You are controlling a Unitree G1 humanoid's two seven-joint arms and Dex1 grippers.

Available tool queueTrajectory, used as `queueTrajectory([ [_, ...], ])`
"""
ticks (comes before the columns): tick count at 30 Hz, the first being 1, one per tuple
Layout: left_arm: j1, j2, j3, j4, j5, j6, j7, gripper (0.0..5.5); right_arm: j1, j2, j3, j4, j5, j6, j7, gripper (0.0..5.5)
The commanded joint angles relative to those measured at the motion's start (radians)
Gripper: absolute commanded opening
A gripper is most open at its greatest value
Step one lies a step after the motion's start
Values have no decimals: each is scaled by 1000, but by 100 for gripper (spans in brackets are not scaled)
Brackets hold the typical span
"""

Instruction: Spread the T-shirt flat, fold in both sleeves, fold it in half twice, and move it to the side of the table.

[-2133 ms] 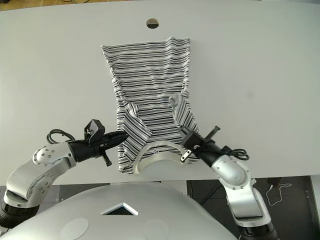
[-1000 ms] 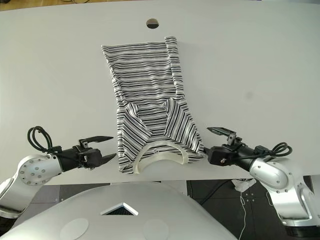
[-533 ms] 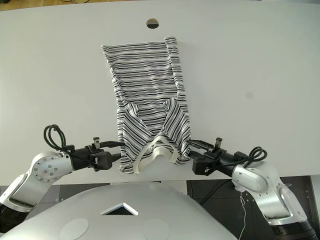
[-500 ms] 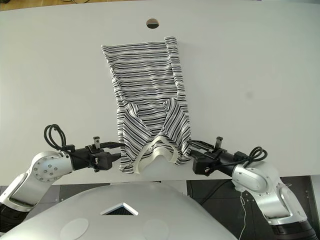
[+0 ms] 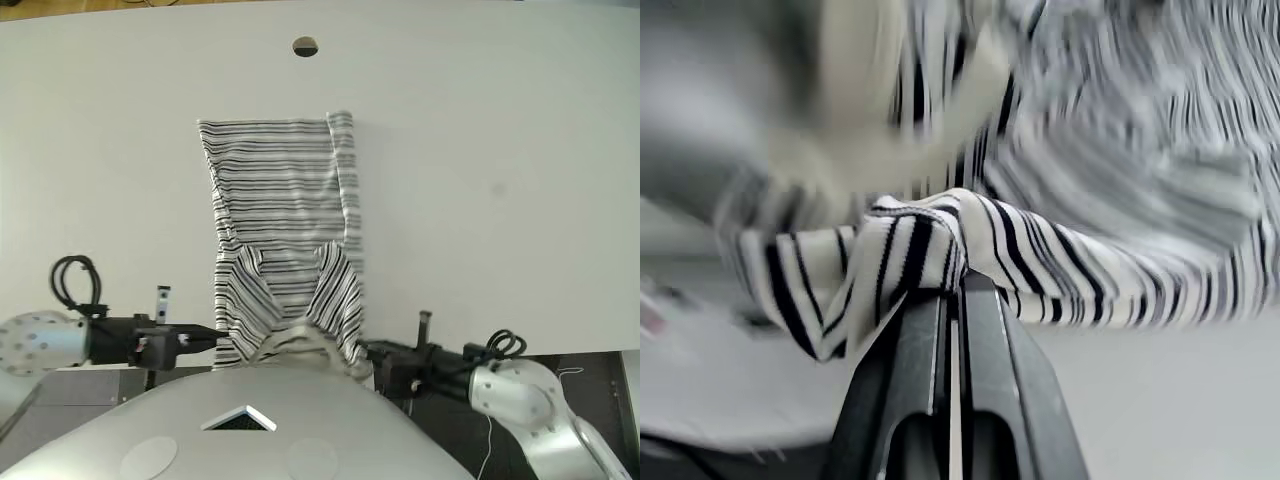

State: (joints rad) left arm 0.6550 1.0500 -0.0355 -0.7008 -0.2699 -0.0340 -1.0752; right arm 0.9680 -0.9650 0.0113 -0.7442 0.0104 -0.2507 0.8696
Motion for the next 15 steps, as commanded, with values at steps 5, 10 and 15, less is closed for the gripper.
queueTrajectory([
  [5,-133,-53,186,34,-201,192,86,14,-141,52,-63,-111,216,151,-38,10],
  [10,-422,-183,77,173,-158,405,291,14,-503,194,-52,24,280,346,-195,10],
  [15,-653,-322,-5,322,-120,578,433,14,-772,301,-14,195,313,533,-292,10],
])
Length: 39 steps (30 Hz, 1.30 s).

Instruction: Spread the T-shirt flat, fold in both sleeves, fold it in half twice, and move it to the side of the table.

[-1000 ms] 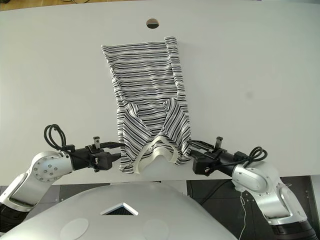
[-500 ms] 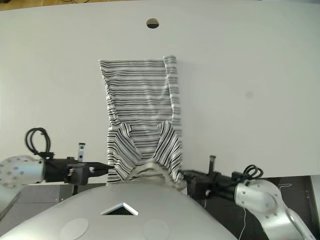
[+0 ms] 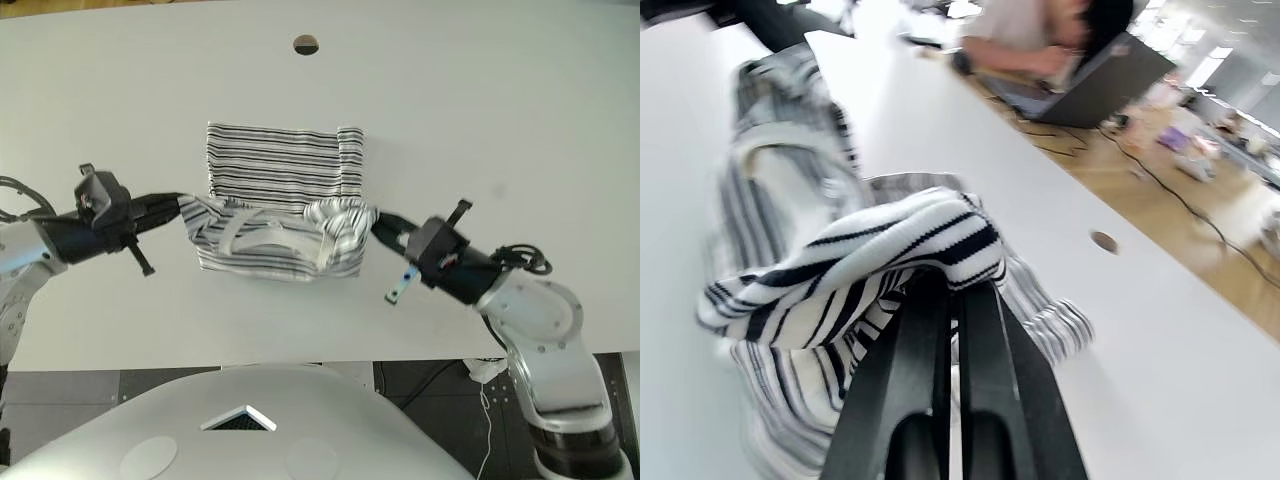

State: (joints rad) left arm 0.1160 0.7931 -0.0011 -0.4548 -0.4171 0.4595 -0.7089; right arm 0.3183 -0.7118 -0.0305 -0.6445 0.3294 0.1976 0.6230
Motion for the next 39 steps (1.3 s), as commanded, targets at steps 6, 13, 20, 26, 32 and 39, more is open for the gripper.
queueTrajectory([
  [6,-318,-199,-129,229,85,198,141,32,-326,147,172,349,-145,170,-105,10],
  [13,-464,-301,-160,431,204,260,270,103,-453,262,230,574,-239,155,-155,94],
  [20,-570,-402,-70,691,262,172,406,103,-572,333,139,799,-251,191,-253,94],
  [26,-446,-418,-19,415,166,-5,288,85,-526,309,176,759,-281,125,-195,75],
  [32,-254,-368,-177,75,111,49,138,12,-499,291,223,682,-332,5,-142,10],
  [39,-167,-348,-364,51,202,87,125,12,-518,284,270,733,-414,-73,-115,10],
])
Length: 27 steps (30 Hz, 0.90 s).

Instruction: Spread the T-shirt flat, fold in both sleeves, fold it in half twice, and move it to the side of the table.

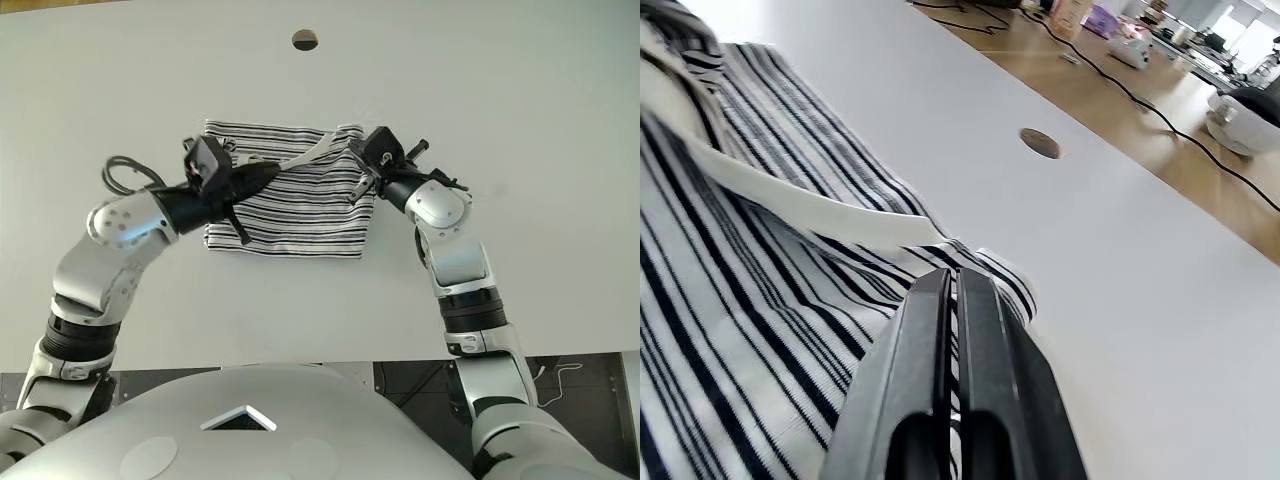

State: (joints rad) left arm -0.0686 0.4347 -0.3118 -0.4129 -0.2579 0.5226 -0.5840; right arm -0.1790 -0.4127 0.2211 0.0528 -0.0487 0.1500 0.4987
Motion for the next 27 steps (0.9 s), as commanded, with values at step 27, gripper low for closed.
queueTrajectory([
  [27,176,331,69,49,120,72,-146,12,503,-549,263,-590,-157,-77,466,10],
])
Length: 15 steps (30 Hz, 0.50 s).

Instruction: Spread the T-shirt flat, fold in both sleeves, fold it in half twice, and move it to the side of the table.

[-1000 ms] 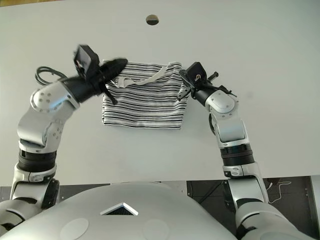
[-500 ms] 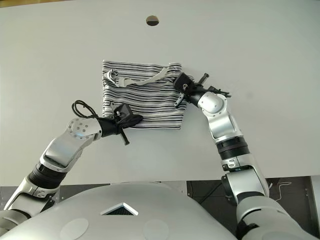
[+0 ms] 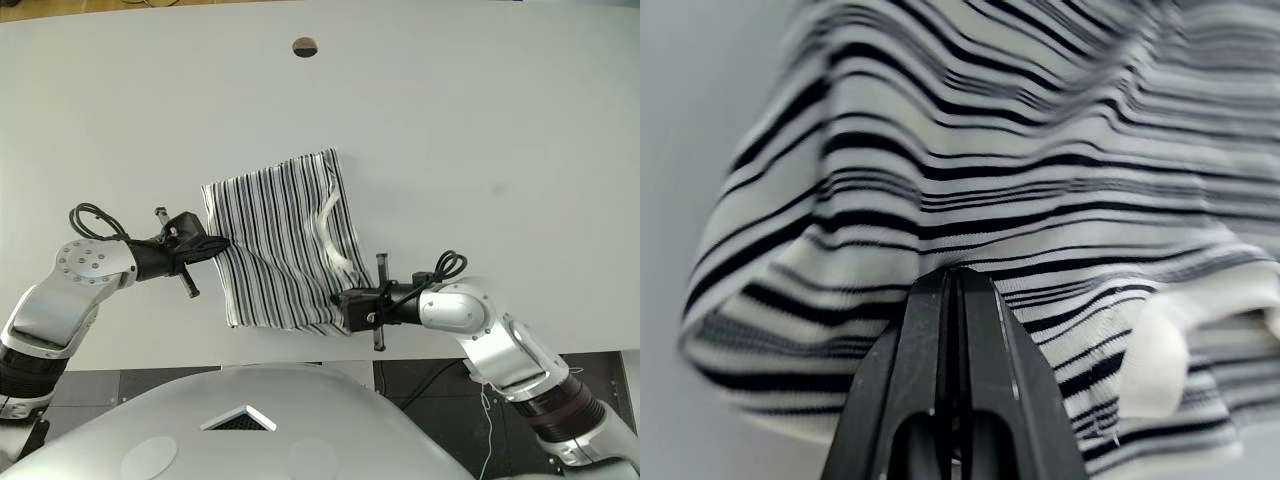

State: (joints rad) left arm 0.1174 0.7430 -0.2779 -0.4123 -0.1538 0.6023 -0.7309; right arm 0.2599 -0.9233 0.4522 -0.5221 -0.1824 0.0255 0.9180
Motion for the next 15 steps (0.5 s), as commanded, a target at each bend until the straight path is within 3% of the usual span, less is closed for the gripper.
queueTrajectory([
  [1,-20,19,44,64,16,-15,1,12,81,-31,45,-49,-19,51,46,10],
  [4,-30,6,59,85,17,-49,6,12,71,18,32,-70,-25,58,0,10],
  [7,-26,-23,117,66,-33,-132,-10,12,26,103,-115,-99,91,95,-93,10],
  [10,-22,-29,193,32,-110,-178,-52,60,27,150,-276,-244,335,196,-106,64],
  [13,65,39,236,-37,-133,-268,-144,117,23,110,-440,-288,432,229,-94,130],
  [15,175,115,240,-71,-88,-359,-214,137,90,20,-468,-219,309,158,-58,155],
])
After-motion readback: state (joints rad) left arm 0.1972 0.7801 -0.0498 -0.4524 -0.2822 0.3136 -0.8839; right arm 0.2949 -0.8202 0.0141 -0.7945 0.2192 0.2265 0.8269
